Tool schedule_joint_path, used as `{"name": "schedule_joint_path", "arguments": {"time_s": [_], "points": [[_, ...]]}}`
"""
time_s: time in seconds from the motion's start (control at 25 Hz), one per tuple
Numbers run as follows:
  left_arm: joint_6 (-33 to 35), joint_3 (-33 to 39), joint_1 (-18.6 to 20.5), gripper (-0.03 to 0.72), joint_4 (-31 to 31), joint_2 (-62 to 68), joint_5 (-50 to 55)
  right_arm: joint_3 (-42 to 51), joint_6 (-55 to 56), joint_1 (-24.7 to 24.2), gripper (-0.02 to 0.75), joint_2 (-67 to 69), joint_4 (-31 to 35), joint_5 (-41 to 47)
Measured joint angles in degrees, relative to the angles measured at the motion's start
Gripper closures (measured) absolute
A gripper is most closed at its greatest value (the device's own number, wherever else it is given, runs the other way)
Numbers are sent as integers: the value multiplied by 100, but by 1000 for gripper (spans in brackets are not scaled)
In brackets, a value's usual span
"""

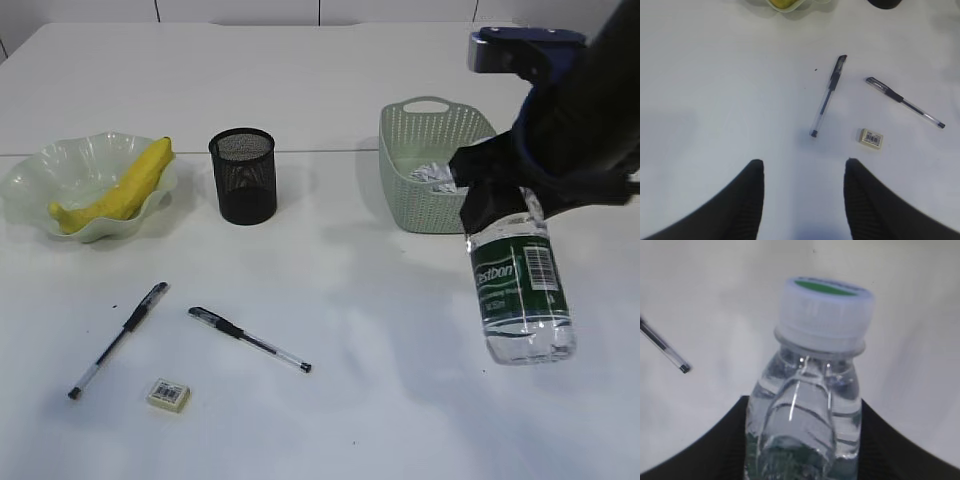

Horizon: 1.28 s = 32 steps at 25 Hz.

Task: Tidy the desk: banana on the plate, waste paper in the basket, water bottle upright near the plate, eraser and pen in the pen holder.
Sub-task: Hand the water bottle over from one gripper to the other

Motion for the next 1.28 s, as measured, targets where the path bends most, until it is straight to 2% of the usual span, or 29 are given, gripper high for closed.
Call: {"name": "schedule_joint_path", "arguments": {"time_s": [0.32, 0.48, 0.72, 0.84, 0.92, 1.2, 1.28], "points": [[0, 0, 0, 317, -10, 0, 0, 1372, -797, 0, 354, -1674, 182, -963], [0, 0, 0, 317, -10, 0, 0, 1696, -1521, 0, 355, -2274, 786, -1177], [0, 0, 0, 317, -10, 0, 0, 2039, -3775, 0, 355, -2903, 2434, -1790], [0, 0, 0, 317, -10, 0, 0, 2227, -4670, 0, 355, -3016, 3031, -2090], [0, 0, 0, 317, -10, 0, 0, 2332, -4939, 0, 355, -3028, 3272, -2261], [0, 0, 0, 317, -35, 0, 0, 2404, -5743, 0, 355, -3028, 3450, -2541], [0, 0, 0, 317, -46, 0, 0, 2404, -6114, 0, 355, -3028, 3749, -2541]]}}
